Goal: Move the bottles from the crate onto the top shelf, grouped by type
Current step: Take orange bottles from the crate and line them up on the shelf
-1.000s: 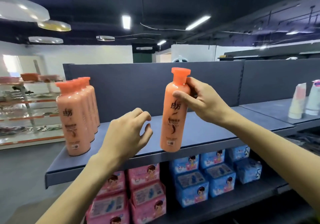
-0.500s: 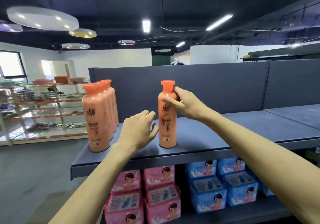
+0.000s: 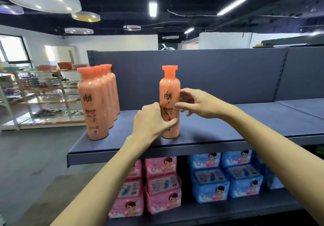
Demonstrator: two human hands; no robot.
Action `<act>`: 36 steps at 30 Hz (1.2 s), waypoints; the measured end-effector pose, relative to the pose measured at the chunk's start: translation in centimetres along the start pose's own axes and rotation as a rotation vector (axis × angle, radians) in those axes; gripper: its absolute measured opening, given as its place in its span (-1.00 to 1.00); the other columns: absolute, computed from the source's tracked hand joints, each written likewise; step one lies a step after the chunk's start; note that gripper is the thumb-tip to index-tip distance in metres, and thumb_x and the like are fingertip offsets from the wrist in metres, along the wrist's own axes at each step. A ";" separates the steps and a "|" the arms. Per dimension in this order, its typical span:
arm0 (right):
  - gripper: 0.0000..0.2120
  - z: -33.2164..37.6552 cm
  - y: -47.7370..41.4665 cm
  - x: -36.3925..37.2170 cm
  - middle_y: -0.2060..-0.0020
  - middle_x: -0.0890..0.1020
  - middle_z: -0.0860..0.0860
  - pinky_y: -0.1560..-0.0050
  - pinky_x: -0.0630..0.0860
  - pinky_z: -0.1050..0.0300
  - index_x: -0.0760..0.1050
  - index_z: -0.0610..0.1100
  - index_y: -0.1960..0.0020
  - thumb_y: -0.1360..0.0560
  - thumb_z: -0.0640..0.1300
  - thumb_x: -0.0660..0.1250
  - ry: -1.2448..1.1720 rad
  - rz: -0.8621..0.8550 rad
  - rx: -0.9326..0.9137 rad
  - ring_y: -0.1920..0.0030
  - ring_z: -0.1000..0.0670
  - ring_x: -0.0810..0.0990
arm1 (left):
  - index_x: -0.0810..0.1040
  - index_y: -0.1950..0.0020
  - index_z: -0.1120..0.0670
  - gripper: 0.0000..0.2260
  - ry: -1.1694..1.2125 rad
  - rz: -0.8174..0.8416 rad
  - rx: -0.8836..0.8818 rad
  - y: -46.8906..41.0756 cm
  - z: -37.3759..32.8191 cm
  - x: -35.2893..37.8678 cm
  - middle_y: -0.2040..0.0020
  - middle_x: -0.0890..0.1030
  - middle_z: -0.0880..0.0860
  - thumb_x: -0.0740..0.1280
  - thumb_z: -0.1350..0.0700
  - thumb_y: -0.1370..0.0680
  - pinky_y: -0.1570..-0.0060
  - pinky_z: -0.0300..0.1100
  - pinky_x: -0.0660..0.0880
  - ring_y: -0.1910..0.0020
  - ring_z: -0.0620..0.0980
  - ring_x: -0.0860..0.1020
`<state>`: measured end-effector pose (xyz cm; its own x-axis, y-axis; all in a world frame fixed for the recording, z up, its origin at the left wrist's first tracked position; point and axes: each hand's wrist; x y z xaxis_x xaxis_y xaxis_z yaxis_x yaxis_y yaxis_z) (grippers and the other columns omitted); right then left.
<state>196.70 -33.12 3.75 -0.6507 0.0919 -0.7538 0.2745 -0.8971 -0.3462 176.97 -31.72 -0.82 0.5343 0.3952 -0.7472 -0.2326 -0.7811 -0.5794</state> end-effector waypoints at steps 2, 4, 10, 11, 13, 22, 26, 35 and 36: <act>-0.57 -0.5 0.3 -0.1 -0.13 0.65 0.05 0.07 0.67 0.07 0.43 -0.08 -0.40 -0.61 0.10 0.28 0.037 -0.006 0.006 0.02 0.07 0.66 | 0.50 0.11 0.07 -0.54 0.029 0.045 -0.055 -0.2 -0.2 0.3 0.19 0.60 -0.01 0.41 -0.30 -0.32 0.15 -0.03 0.55 0.13 0.07 0.58; -0.61 -1.0 0.5 0.1 -0.12 0.66 0.10 0.07 0.67 0.10 0.48 -0.04 -0.35 -0.64 0.14 0.18 -0.006 -0.020 0.027 0.04 0.10 0.67 | 0.49 0.11 0.07 -0.52 0.042 0.064 -0.092 -0.3 -0.3 0.7 0.19 0.59 -0.01 0.43 -0.30 -0.29 0.16 -0.04 0.55 0.13 0.07 0.57; -0.55 -3.1 -0.6 1.2 -0.14 0.68 0.02 0.03 0.67 -0.02 0.53 -0.11 -0.29 -0.68 0.15 0.06 -0.268 -0.139 0.125 0.02 0.00 0.68 | 0.47 0.11 0.10 -0.55 0.028 0.024 -0.136 -0.8 0.0 1.8 0.18 0.56 0.02 0.43 -0.26 -0.32 0.21 -0.08 0.49 0.13 0.11 0.55; -0.56 -3.5 -0.9 1.5 -0.15 0.67 0.02 0.04 0.67 -0.03 0.54 -0.10 -0.27 -0.67 0.16 0.07 -0.257 -0.149 0.131 0.02 0.02 0.69 | 0.47 0.11 0.11 -0.55 0.025 0.016 -0.149 -1.1 0.3 1.9 0.17 0.55 0.03 0.43 -0.24 -0.33 0.22 -0.09 0.47 0.12 0.13 0.55; -0.59 -4.3 -1.4 2.0 -0.15 0.66 0.04 0.04 0.67 -0.01 0.54 -0.04 -0.21 -0.65 0.20 0.09 -0.207 -0.150 0.125 0.02 0.07 0.68 | 0.43 0.12 0.12 -0.55 0.017 -0.005 -0.180 -1.8 1.1 2.2 0.17 0.53 0.04 0.44 -0.22 -0.34 0.24 -0.11 0.41 0.14 0.14 0.52; -0.46 -5.5 -5.0 4.1 -0.02 0.66 0.12 -0.12 0.58 -0.06 0.52 0.08 -0.19 -0.53 0.40 0.01 0.054 -0.083 0.106 -0.02 0.12 0.63 | 0.40 0.12 0.12 -0.58 0.014 -0.058 -0.319 -5.6 6.2 2.6 0.26 0.46 0.02 0.47 -0.17 -0.36 0.25 -0.12 0.37 0.16 0.17 0.50; -0.51 -5.4 -7.5 5.0 0.04 0.65 0.15 -0.09 0.59 -0.04 0.53 0.09 -0.12 -0.54 0.38 0.02 0.051 -0.066 0.090 0.00 0.12 0.62 | 0.44 0.04 0.15 -0.57 0.015 -0.032 -0.375 -7.4 7.6 2.9 0.05 0.59 0.14 0.47 -0.15 -0.38 0.20 -0.10 0.44 0.03 0.20 0.57; -0.59 -4.5 -13.0 6.9 0.15 0.60 0.19 0.18 0.38 0.23 0.49 0.13 -0.09 -0.58 0.37 0.03 0.094 -0.057 0.060 0.13 0.19 0.54 | 0.45 0.07 0.13 -0.64 0.003 -0.031 -0.451 -9.8 9.5 3.7 0.05 0.59 0.12 0.45 -0.10 -0.39 0.20 -0.10 0.45 0.02 0.21 0.58; -0.58 -4.4 -13.5 7.1 0.14 0.61 0.19 0.19 0.38 0.23 0.49 0.13 -0.09 -0.57 0.37 0.03 0.089 -0.065 0.061 0.12 0.20 0.54 | 0.46 0.04 0.15 -0.64 -0.013 -0.033 -0.456 -10.1 9.7 3.8 0.03 0.59 0.13 0.44 -0.09 -0.40 0.20 -0.09 0.46 0.01 0.22 0.58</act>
<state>191.53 -18.47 0.60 -0.5995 0.1866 -0.7783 0.1885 -0.9122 -0.3639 173.52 -17.68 -1.01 0.5249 0.4271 -0.7363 0.1678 -0.8999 -0.4025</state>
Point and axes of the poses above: each hand's wrist, its own y-axis away from the middle knuckle, its own x-axis out of the palm, z = x × y
